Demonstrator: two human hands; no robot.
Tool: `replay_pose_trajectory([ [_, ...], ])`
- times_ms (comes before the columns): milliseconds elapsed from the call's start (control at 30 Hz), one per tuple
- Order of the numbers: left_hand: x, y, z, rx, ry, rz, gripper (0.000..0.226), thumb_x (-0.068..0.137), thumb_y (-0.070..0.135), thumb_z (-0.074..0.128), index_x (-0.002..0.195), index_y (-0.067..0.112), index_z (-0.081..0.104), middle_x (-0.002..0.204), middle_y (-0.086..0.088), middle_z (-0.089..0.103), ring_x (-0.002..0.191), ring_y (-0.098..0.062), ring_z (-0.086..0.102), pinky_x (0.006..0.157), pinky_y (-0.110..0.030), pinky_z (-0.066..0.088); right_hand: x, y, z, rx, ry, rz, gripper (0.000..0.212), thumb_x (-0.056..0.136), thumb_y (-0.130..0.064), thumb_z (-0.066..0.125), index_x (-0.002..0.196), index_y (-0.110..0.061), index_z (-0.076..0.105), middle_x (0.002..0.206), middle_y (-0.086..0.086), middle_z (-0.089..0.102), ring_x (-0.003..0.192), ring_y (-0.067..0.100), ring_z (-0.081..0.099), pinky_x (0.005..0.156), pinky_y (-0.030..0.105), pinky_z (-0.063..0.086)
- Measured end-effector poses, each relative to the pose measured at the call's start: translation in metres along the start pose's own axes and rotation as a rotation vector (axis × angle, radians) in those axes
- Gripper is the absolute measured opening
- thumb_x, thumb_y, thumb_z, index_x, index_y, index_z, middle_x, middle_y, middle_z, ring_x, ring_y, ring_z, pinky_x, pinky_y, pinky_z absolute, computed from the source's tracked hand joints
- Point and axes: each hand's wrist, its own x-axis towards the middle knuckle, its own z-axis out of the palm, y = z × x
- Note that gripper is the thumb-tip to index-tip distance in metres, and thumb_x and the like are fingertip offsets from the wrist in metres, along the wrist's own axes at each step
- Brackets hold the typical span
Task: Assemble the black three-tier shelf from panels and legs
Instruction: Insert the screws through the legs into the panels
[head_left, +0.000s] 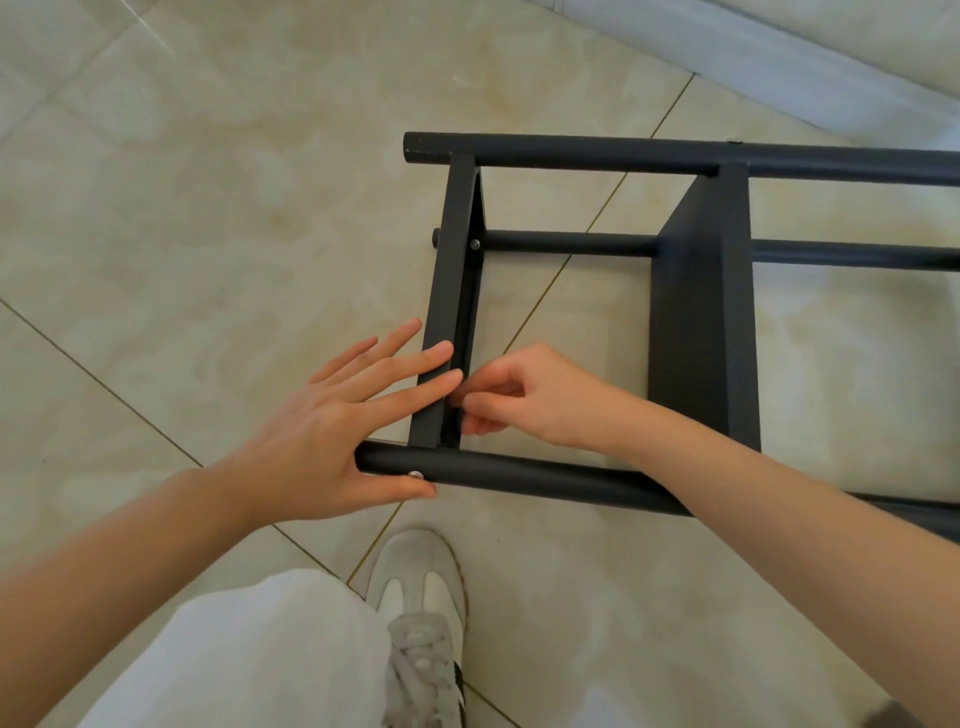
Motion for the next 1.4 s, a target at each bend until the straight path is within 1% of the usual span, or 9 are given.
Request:
replay_pose_trajectory([
  [100,0.000,-0.001,0.000,-0.009,0.002,-0.002,0.084,0.085,0.064,0.062,0.154,0.022,0.038,0.165,0.004,0.029,0.156,-0.023,0.013,0.125,-0.041,0.016,0.006,-0.004,0.007,-0.008,-0.060,-0.026,0.021,0.098,-0.011,0.055,0.093,-0.020,0.074,0.081,-0.010,0.076,0.081,0.004,0.072,0.076,0.014,0.055],
  [200,0.000,-0.001,0.001,-0.004,0.004,0.000,0.084,0.086,0.064,0.061,0.154,0.021,0.038,0.164,0.003,0.030,0.156,-0.021,0.014,0.125,-0.037,0.017,0.009,-0.004,0.014,-0.063,-0.061,-0.060,0.023,0.094,-0.002,0.055,0.092,-0.012,0.076,0.076,-0.012,0.073,0.079,0.005,0.073,0.081,0.017,0.056],
  [367,0.000,0.000,0.002,-0.024,0.017,0.002,0.084,0.086,0.063,0.062,0.153,0.018,0.039,0.164,0.001,0.030,0.155,-0.020,0.016,0.125,-0.031,0.017,0.011,-0.007,0.017,-0.027,-0.046,-0.098,0.024,0.087,0.004,0.055,0.084,-0.011,0.073,0.072,-0.010,0.074,0.074,0.004,0.072,0.072,0.011,0.053],
  [467,0.000,0.001,0.001,-0.037,0.024,-0.002,0.083,0.086,0.062,0.063,0.152,0.017,0.041,0.163,0.000,0.032,0.155,-0.020,0.020,0.124,-0.033,0.021,0.013,-0.007,0.019,-0.010,-0.058,-0.106,0.017,0.086,0.004,0.059,0.088,0.000,0.076,0.079,0.005,0.076,0.076,0.012,0.074,0.076,0.018,0.057],
  [767,0.000,-0.002,0.002,-0.022,0.020,0.006,0.083,0.086,0.062,0.063,0.153,0.020,0.040,0.163,0.000,0.032,0.154,-0.021,0.021,0.123,-0.036,0.024,0.013,-0.006,0.013,0.121,-0.077,-0.070,0.012,0.085,-0.002,0.069,0.092,-0.004,0.078,0.080,0.004,0.076,0.077,0.013,0.073,0.077,0.018,0.056],
  [900,0.001,-0.001,0.003,-0.007,0.039,0.020,0.081,0.086,0.061,0.063,0.152,0.019,0.041,0.163,-0.001,0.033,0.155,-0.024,0.017,0.124,-0.045,0.023,0.012,-0.009,0.011,0.128,-0.132,0.044,0.013,0.088,-0.010,0.068,0.087,-0.016,0.079,0.077,-0.005,0.076,0.076,0.002,0.070,0.064,0.010,0.050],
  [1033,0.001,-0.002,0.004,0.003,0.042,0.033,0.081,0.087,0.060,0.063,0.152,0.019,0.040,0.163,-0.001,0.032,0.156,-0.025,0.015,0.125,-0.045,0.019,0.013,-0.009,0.009,0.139,-0.146,0.101,0.011,0.089,-0.013,0.068,0.090,-0.015,0.079,0.078,-0.005,0.076,0.078,0.002,0.070,0.065,0.011,0.050],
  [1300,0.001,-0.002,0.003,-0.020,0.039,0.026,0.080,0.087,0.061,0.062,0.152,0.019,0.040,0.163,0.000,0.032,0.156,-0.021,0.015,0.126,-0.036,0.017,0.015,-0.010,0.011,0.271,-0.221,0.314,0.010,0.088,-0.017,0.069,0.089,-0.017,0.079,0.092,0.002,0.077,0.091,0.013,0.070,0.094,0.034,0.055],
  [1400,0.001,-0.001,0.003,-0.032,0.040,0.021,0.080,0.087,0.060,0.062,0.152,0.019,0.041,0.163,0.000,0.032,0.156,-0.022,0.015,0.125,-0.037,0.018,0.018,-0.013,0.011,0.332,-0.268,0.425,0.010,0.091,-0.014,0.067,0.095,-0.014,0.076,0.094,0.003,0.076,0.091,0.015,0.068,0.094,0.035,0.055],
])
